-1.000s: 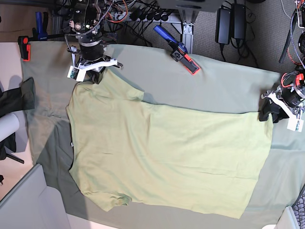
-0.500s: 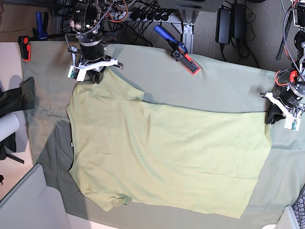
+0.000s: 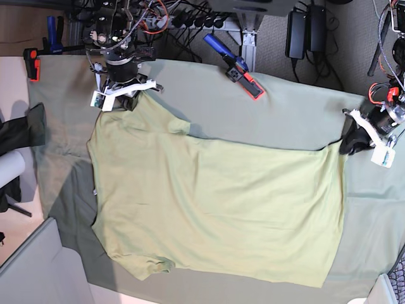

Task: Fold the T-shirt properly
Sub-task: 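Lift both shoulder corners and fold them over toward the hem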

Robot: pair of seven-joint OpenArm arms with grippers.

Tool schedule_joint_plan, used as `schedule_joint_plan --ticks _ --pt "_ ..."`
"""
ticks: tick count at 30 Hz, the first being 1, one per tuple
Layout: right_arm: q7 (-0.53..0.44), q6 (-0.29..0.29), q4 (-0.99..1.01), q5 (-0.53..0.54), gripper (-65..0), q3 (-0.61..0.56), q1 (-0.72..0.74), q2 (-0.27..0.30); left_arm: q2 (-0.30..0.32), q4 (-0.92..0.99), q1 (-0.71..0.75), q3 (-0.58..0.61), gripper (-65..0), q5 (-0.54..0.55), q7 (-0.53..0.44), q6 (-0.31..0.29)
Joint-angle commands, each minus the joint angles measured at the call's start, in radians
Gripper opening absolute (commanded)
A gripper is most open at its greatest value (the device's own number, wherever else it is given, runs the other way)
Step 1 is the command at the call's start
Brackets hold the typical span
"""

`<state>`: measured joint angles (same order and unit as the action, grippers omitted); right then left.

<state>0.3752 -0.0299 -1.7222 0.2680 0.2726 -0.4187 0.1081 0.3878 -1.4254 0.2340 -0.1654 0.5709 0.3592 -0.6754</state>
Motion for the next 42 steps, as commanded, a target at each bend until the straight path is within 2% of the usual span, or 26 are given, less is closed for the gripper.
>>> schedule_joint_plan --ticks 1,3,10,15,19,26,30,32,37,42 --pt "-0.009 -0.010 -0.023 -0.003 -65.0 0.013 -0.014 0.008 0.014 -0.013 0.005 -0.014 -65.0 0.018 -0.015 -0.023" --pt "-0.008 -0.035 -0.040 -0.002 -65.0 0.028 -0.035 0.008 0.014 -0.014 0.022 -0.029 -65.0 0.040 -0.016 -0.023" --pt "0.010 -0.060 -0.182 0.061 -65.0 0.108 -0.150 0.008 0.042 -0.015 0.078 -0.091 -65.0 0.162 -0.010 -0.023" --pt "0.027 -0.072 -0.246 0.111 -65.0 0.153 -0.211 0.008 0.071 -0.051 0.109 -0.098 -65.0 0.316 0.112 -0.023" --pt "0.026 -0.072 -0.262 0.118 -65.0 0.190 -0.211 0.008 0.070 -0.119 0.135 -0.098 -65.0 0.361 0.121 -0.023" --pt "0.034 -0.079 -0.262 0.140 -65.0 0.219 -0.106 0.045 0.070 -0.163 0.084 -0.098 -65.0 0.359 0.121 -0.023" --pt "0.048 -0.082 -0.238 0.140 -65.0 0.217 -0.014 0.066 0.070 -0.162 0.053 -0.097 -65.0 0.315 0.121 -0.023" --pt "0.048 -0.104 -0.210 0.140 -65.0 0.216 0.038 0.066 0.070 -0.155 0.039 -0.097 -65.0 0.305 0.120 -0.023" --pt "0.048 -0.151 -0.100 0.140 -65.0 0.203 0.161 0.070 0.070 -0.064 -0.034 -0.092 -65.0 0.304 0.120 -0.023" --pt "0.047 -0.157 -0.025 0.140 -65.0 0.182 0.250 0.116 0.078 0.037 -0.142 -0.050 -65.0 0.292 0.120 -0.023"
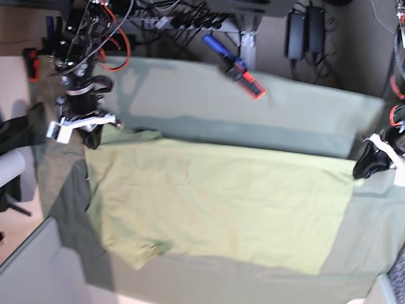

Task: Fold the T-shirt properly
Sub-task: 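Lift both shoulder corners and fold them over toward the hem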

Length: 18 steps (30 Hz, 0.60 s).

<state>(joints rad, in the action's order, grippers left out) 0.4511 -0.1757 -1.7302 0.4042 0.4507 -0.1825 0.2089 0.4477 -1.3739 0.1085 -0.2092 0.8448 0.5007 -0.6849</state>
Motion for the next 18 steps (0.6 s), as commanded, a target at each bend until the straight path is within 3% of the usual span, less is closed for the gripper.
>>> schedule_joint_plan --ticks 1,7,15,18 --pt "-0.029 -0.011 -0.005 0.004 -65.0 -0.002 0.031 0.027 0.021 0.002 -0.040 0.010 -65.0 0.001 -0.023 -0.013" --pt "-0.031 -0.022 0.095 0.004 -65.0 -0.044 0.143 0.061 0.021 0.117 -0.165 0.076 -65.0 -0.011 -0.033 -0.013" --pt "-0.028 -0.034 0.237 -0.045 -65.0 -0.130 0.283 0.062 0.021 0.270 -0.269 0.079 -65.0 -0.022 -0.036 -0.013" --pt "-0.028 -0.035 0.299 -0.068 -65.0 -0.153 0.331 0.062 0.021 0.299 -0.281 0.079 -55.3 -0.061 -0.072 -0.013"
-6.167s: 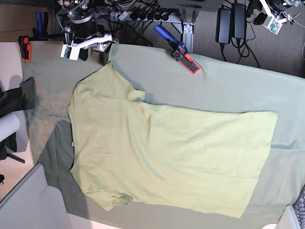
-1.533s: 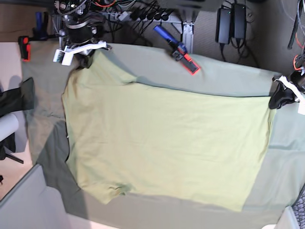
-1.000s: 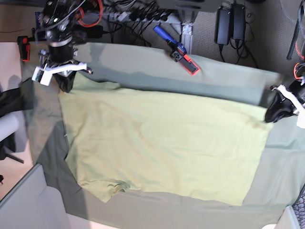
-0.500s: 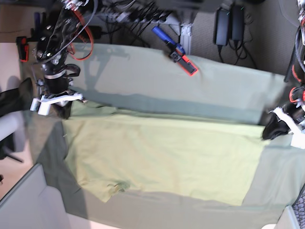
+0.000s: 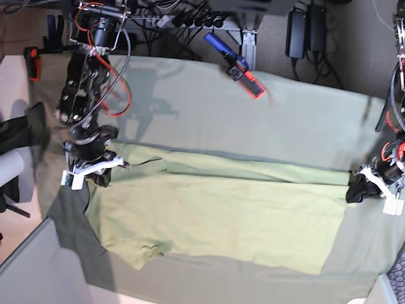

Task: Fold the T-shirt properly
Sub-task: 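Lift both shoulder corners and fold them over toward the hem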

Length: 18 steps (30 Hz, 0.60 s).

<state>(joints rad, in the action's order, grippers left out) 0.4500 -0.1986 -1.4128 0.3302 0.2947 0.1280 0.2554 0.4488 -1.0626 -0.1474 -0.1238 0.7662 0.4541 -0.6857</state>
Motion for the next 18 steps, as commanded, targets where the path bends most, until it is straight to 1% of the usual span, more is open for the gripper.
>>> schedule_joint_plan --ticks 1,5,6,7,8,9,10,11,12,13,14,16,18 --pt "-0.027 -0.012 0.004 0.006 -65.0 -0.003 0.035 0.016 0.019 -0.010 -0.027 -0.006 -54.1 0.014 -0.030 -0.012" --pt "-0.027 -0.038 0.076 0.011 -65.0 -0.016 0.088 0.013 0.019 -0.010 -0.033 -0.005 -53.6 -0.002 -0.031 -0.012" --pt "-0.028 -0.046 0.087 0.017 -65.0 -0.016 0.097 0.013 0.019 -0.010 -0.033 -0.003 -51.0 -0.011 -0.032 -0.012" --pt "-0.028 -0.049 0.093 0.021 -65.0 -0.016 0.103 0.013 0.019 -0.010 -0.033 0.001 -45.4 -0.026 -0.038 -0.012" --pt "-0.027 -0.055 0.094 0.022 -65.0 -0.016 0.105 0.013 0.019 -0.010 -0.033 0.006 -37.2 -0.034 -0.039 -0.012" --pt "-0.027 -0.061 0.094 0.022 -56.2 -0.016 0.105 0.013 0.019 -0.010 -0.032 0.011 -29.2 -0.037 -0.039 -0.012" --pt "-0.027 -0.063 0.094 0.022 -45.9 -0.016 0.105 0.013 0.019 -0.010 -0.032 0.015 -23.8 -0.037 -0.039 -0.012" --pt "-0.027 -0.063 0.094 0.022 -36.4 -0.016 0.104 0.013 0.019 -0.010 -0.032 0.016 -21.8 -0.034 -0.039 -0.012" --pt "-0.027 -0.062 0.094 0.022 -28.5 -0.016 0.104 0.013 0.019 -0.010 -0.033 0.015 -21.8 -0.027 -0.039 -0.012" --pt "-0.027 -0.062 0.094 0.022 -23.6 -0.015 0.105 0.013 0.020 -0.010 -0.033 0.014 -21.8 -0.024 -0.036 -0.012" --pt "-0.027 -0.062 0.092 0.022 -21.5 -0.014 0.105 0.014 0.020 -0.010 -0.034 0.010 -21.8 -0.024 -0.030 -0.012" --pt "-0.026 -0.062 0.081 0.022 -21.6 -0.005 0.104 0.013 0.019 -0.011 -0.038 0.001 -21.8 -0.016 0.001 -0.012" --pt "-0.018 -0.061 0.066 0.022 -21.6 0.017 0.104 0.013 0.020 -0.012 -0.038 -0.022 -21.8 0.027 0.037 -0.012"
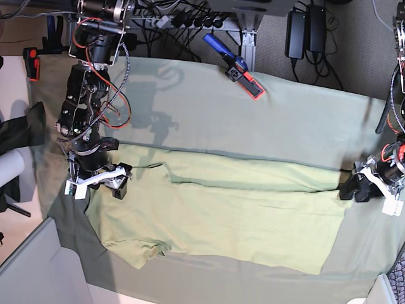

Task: Fold the T-shirt properly
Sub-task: 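Lift both shoulder corners and fold them over toward the hem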

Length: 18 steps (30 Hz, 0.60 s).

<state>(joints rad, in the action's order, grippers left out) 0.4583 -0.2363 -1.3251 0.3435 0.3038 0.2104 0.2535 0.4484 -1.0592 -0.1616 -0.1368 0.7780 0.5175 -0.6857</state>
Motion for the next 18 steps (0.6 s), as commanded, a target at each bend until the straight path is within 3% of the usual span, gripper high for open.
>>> schedule_joint_plan --ticks 1,5,9,12,18 --pt "-0.010 -0.023 -0.034 0.009 -21.6 0.026 0.022 0.015 0.020 -0.015 -0.024 -0.026 -21.8 0.046 -0.003 -0.012" --pt "0.085 -0.022 -0.085 0.024 -21.6 0.153 0.022 0.015 0.020 -0.015 -0.023 -0.109 -21.8 0.129 0.058 -0.012" --pt "0.148 -0.022 -0.092 0.026 -21.6 0.332 0.018 0.016 0.020 -0.015 -0.014 -0.142 -21.8 0.132 0.060 -0.012" --pt "0.222 -0.022 -0.092 0.115 -21.6 0.443 -0.005 0.018 0.019 -0.015 0.002 -0.142 -21.8 0.148 0.061 -0.012" --pt "0.246 -0.022 -0.073 0.225 -21.7 0.487 -0.090 0.008 0.019 -0.015 0.032 -0.142 -21.8 0.166 0.063 -0.012"
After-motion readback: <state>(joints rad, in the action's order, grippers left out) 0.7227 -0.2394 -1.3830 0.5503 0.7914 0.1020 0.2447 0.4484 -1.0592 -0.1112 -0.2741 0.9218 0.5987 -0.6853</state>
